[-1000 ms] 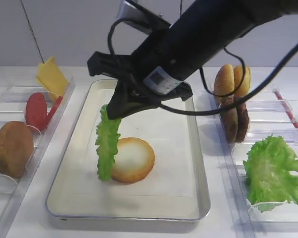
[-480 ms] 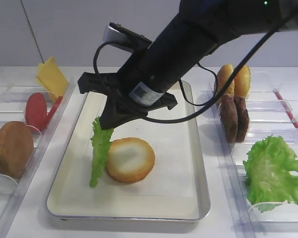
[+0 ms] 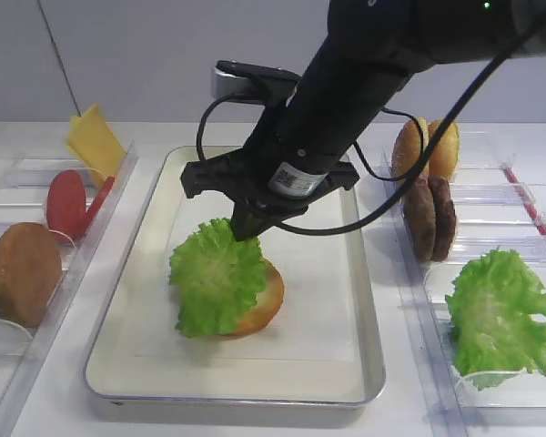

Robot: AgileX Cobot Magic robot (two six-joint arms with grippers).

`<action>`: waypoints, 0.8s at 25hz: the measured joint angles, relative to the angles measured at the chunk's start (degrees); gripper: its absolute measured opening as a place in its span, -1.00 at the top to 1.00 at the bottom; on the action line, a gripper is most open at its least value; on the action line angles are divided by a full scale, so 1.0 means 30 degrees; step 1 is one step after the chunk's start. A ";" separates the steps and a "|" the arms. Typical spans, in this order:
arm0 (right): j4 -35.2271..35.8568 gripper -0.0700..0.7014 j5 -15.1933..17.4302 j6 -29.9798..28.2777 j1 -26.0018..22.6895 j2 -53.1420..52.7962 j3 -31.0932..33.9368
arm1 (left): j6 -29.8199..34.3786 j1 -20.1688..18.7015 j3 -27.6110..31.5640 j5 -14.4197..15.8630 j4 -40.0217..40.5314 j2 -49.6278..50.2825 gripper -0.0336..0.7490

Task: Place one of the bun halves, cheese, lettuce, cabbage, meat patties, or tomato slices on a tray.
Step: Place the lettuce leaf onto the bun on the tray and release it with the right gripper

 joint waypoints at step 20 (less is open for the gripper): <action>-0.3241 0.68 -0.0156 0.1704 0.0000 0.0000 0.0000 | 0.0000 0.0000 0.0000 0.0000 0.0000 0.0000 0.08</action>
